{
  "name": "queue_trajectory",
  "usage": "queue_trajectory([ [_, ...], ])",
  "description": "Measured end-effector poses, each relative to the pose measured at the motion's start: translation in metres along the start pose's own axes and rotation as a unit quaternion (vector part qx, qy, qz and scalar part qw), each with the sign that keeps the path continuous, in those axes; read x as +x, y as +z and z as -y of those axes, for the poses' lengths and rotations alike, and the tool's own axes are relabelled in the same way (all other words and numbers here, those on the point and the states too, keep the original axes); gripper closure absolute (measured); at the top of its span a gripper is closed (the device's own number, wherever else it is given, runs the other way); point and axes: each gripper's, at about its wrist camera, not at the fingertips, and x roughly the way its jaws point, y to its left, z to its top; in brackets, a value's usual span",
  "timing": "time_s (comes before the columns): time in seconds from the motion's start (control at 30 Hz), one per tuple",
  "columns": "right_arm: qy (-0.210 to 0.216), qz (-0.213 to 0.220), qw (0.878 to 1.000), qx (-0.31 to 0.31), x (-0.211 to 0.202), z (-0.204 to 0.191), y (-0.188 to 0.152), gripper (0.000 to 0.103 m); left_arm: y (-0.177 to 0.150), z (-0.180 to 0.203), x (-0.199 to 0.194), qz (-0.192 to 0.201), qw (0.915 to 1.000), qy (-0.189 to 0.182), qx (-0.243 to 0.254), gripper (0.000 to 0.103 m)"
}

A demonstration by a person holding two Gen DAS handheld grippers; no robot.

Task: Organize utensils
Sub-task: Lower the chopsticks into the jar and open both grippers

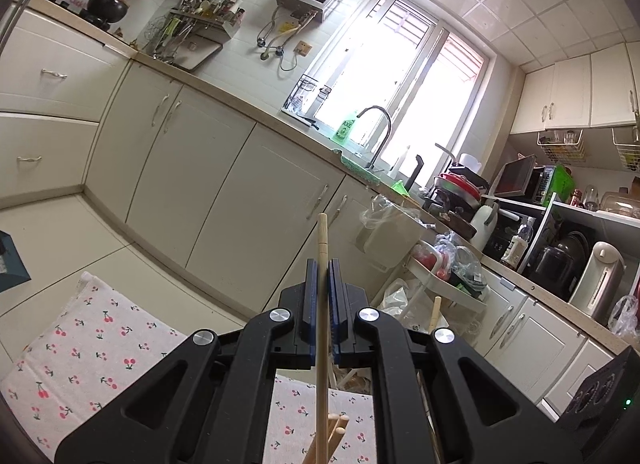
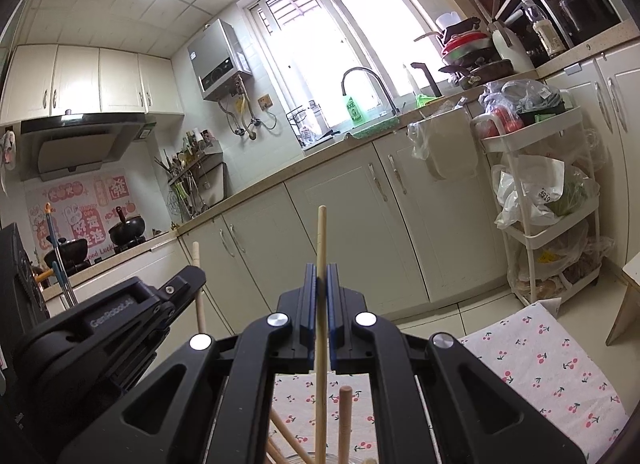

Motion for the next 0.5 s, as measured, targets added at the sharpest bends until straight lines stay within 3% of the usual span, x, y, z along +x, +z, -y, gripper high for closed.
queue_trajectory([
  [0.5, 0.009, -0.024, 0.999, -0.024, -0.007, -0.007, -0.015, 0.097, -0.029, -0.01, -0.01, -0.041, 0.9986, 0.008, 0.032, 0.098],
])
